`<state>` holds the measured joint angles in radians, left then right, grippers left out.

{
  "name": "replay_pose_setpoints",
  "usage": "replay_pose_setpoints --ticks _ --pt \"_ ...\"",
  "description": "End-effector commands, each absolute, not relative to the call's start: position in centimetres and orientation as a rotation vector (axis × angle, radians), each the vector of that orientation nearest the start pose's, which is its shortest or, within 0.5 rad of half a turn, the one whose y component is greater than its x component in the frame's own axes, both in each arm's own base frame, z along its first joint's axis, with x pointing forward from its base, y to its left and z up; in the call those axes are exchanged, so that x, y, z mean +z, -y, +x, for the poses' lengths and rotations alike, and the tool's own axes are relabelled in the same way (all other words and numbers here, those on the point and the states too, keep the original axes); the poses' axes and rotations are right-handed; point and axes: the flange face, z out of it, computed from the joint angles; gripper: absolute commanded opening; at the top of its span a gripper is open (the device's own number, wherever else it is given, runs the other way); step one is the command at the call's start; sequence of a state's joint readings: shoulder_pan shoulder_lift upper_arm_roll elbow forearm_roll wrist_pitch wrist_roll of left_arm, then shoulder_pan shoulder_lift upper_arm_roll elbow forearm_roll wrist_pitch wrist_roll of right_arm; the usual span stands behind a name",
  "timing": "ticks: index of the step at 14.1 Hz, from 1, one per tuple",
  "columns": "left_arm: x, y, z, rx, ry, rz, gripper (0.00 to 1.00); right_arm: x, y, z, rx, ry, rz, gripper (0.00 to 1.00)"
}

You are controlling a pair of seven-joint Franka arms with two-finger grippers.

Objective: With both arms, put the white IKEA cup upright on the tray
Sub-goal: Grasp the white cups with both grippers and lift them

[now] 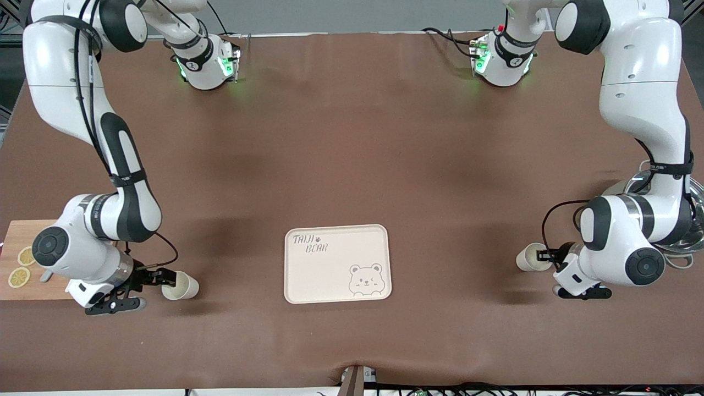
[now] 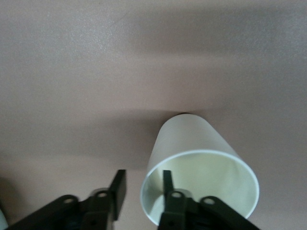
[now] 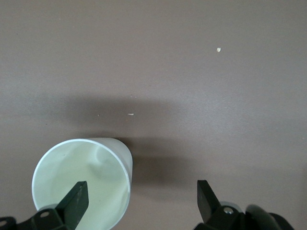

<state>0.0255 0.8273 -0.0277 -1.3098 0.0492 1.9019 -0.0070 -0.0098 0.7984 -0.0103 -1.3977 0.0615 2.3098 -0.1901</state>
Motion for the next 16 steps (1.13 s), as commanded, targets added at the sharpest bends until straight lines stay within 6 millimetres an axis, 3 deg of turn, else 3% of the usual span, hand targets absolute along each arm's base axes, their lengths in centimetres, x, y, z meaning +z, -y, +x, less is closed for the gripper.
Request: replay_pose_setpoints --ticks 1,7,12,15,16 --pt "23.4 -0.7 72.0 0.330 -0.033 -3.087 0.00 23.7 0.8 74.9 -0.205 0.187 -3.087 1.00" --pt "24.5 -0.3 72.5 0.275 -0.058 -3.088 0.00 22.6 0.7 74.7 -0.180 0.171 -3.074 1.00" --pt "26.5 4.1 72.9 0.221 -0.132 -3.099 0.00 22.0 0.7 74.6 -0.168 0.165 -3.069 1.00" --pt "29.9 7.4 72.7 0.163 -0.121 -3.116 0.00 22.1 0.6 74.6 -0.171 0.171 -3.069 1.00" --pt "30.1 7.7 72.6 0.168 -0.108 -3.121 0.00 22.0 0.6 74.6 -0.166 0.169 -3.069 0.88"
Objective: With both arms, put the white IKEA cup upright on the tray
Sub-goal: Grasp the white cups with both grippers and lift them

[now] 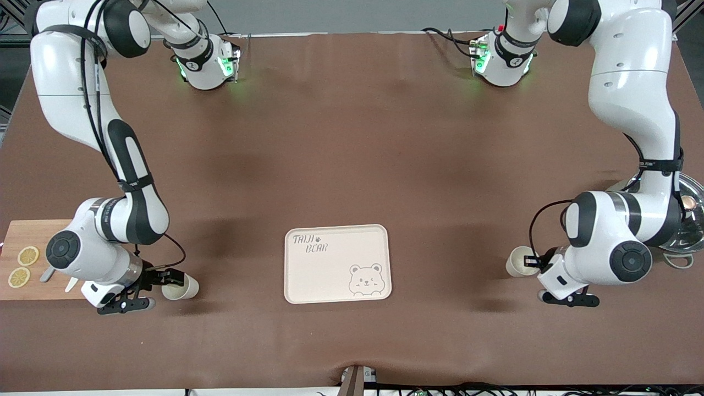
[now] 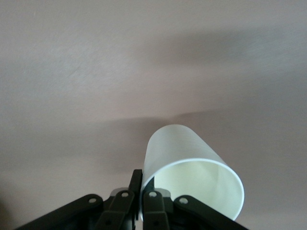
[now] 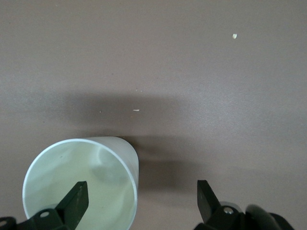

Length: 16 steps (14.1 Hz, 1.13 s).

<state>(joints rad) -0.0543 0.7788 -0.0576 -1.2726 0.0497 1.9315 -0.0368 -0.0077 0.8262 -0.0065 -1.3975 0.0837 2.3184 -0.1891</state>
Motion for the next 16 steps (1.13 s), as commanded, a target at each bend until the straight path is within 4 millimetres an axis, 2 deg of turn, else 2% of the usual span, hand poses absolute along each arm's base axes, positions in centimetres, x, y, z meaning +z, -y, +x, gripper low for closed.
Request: replay_pose_setpoints --ticks 1,2,3,5,6,8,9,11,16 --pt "30.6 8.3 72.6 0.159 -0.117 -3.127 0.00 22.0 0.6 74.6 -0.166 0.167 -3.068 0.71" --pt "31.2 8.8 72.5 0.151 -0.123 -3.138 0.00 22.0 0.5 74.6 -0.168 0.171 -3.069 0.55" --pt "31.7 9.8 72.4 0.147 -0.125 -3.168 0.00 22.0 0.2 74.6 -0.168 0.176 -3.069 0.45" --pt "32.6 12.3 71.7 0.175 -0.092 -3.202 0.00 22.0 0.0 74.6 -0.165 0.182 -3.069 0.33" --pt "32.6 13.4 71.5 0.181 -0.052 -3.201 0.00 22.0 0.0 74.6 -0.165 0.185 -3.069 0.24" --pt "32.7 17.5 70.7 0.187 -0.015 -3.203 0.00 22.0 -0.3 74.6 -0.165 0.193 -3.070 0.06" --pt "32.7 19.5 70.2 0.184 0.020 -3.201 0.00 22.0 -0.3 74.6 -0.165 0.194 -3.069 0.00" --pt "32.8 24.1 69.0 0.172 0.062 -3.199 0.00 22.0 -0.2 74.6 -0.168 0.194 -3.069 0.00" --pt "32.1 30.7 67.9 0.113 0.242 -3.291 0.00 22.6 -0.5 74.7 -0.168 0.188 -3.066 0.00"
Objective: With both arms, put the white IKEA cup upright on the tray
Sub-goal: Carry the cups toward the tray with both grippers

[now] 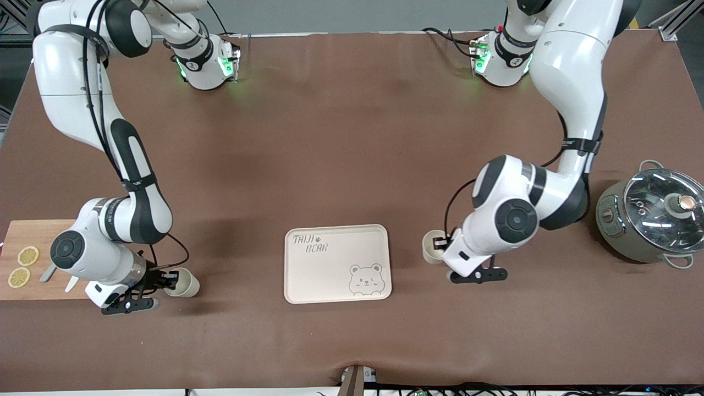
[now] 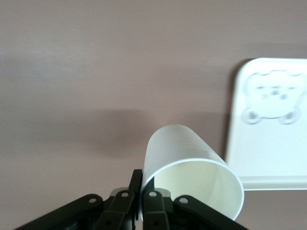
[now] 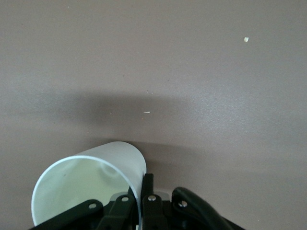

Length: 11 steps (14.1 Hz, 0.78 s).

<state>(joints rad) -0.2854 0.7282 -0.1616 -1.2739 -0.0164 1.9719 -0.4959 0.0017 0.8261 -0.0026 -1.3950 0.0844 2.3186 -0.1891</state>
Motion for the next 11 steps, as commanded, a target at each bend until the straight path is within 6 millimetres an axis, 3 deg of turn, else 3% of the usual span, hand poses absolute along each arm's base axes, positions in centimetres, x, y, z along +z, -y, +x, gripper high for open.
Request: replay_pose_setpoints --ticks 1,6,8,11 --pt "31.4 32.4 67.4 0.105 0.274 -3.314 0.00 23.1 -0.6 74.8 -0.175 0.186 -3.063 0.00" --pt "27.0 38.8 65.5 0.029 0.430 -3.348 0.00 26.6 -2.2 75.6 -0.069 0.147 -2.985 0.00" --pt "25.3 39.9 65.0 0.035 0.474 -3.345 0.00 28.5 -3.4 75.9 -0.035 0.081 -2.977 0.00" --pt "23.2 40.6 64.7 0.032 0.505 -3.346 0.00 29.7 -6.7 75.5 -0.002 0.012 -2.972 0.00"
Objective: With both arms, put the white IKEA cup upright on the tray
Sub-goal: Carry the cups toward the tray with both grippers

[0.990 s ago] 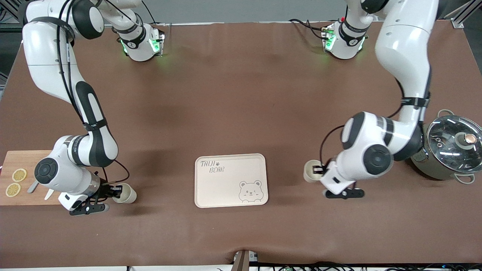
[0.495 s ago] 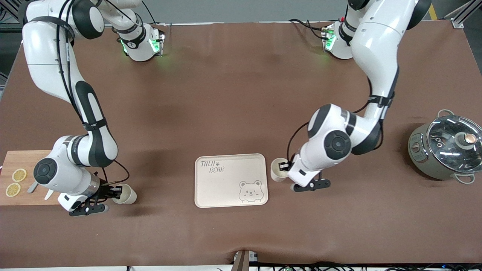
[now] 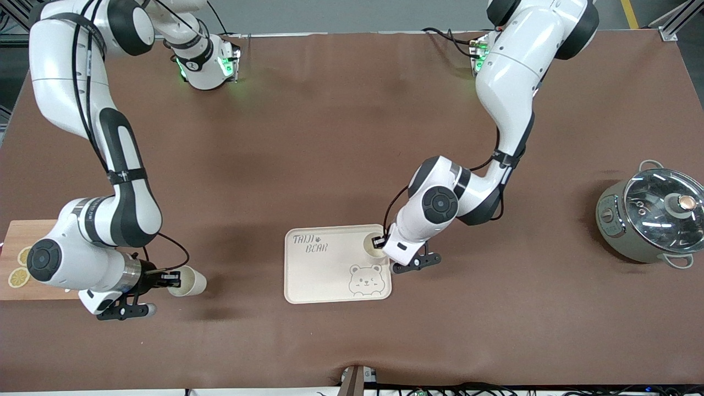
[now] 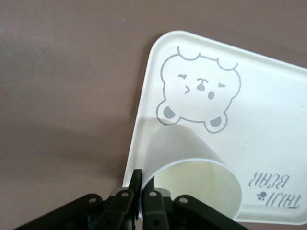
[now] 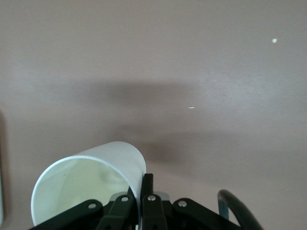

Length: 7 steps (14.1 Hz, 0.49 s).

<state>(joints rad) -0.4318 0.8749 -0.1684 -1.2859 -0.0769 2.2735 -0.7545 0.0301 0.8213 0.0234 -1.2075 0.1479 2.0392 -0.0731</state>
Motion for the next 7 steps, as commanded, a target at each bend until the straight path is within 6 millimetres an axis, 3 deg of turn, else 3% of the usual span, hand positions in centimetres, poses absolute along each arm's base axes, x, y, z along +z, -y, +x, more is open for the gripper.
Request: replay_pose_setpoints --ticks 1,5,6,7 --pt "22.6 41.2 64.2 0.040 0.511 -3.342 0.00 29.9 -8.0 75.3 0.014 -0.021 -2.972 0.00" --pt "21.7 41.1 64.2 0.052 0.509 -3.337 0.00 30.0 -12.8 74.5 0.059 -0.139 -2.971 0.00" --pt "21.5 40.9 64.2 0.050 0.498 -3.336 0.59 30.9 -14.2 74.3 0.048 -0.171 -2.970 0.00" --pt "21.6 40.9 64.3 0.044 0.484 -3.338 0.89 31.0 -15.7 74.0 0.053 -0.198 -2.969 0.00"
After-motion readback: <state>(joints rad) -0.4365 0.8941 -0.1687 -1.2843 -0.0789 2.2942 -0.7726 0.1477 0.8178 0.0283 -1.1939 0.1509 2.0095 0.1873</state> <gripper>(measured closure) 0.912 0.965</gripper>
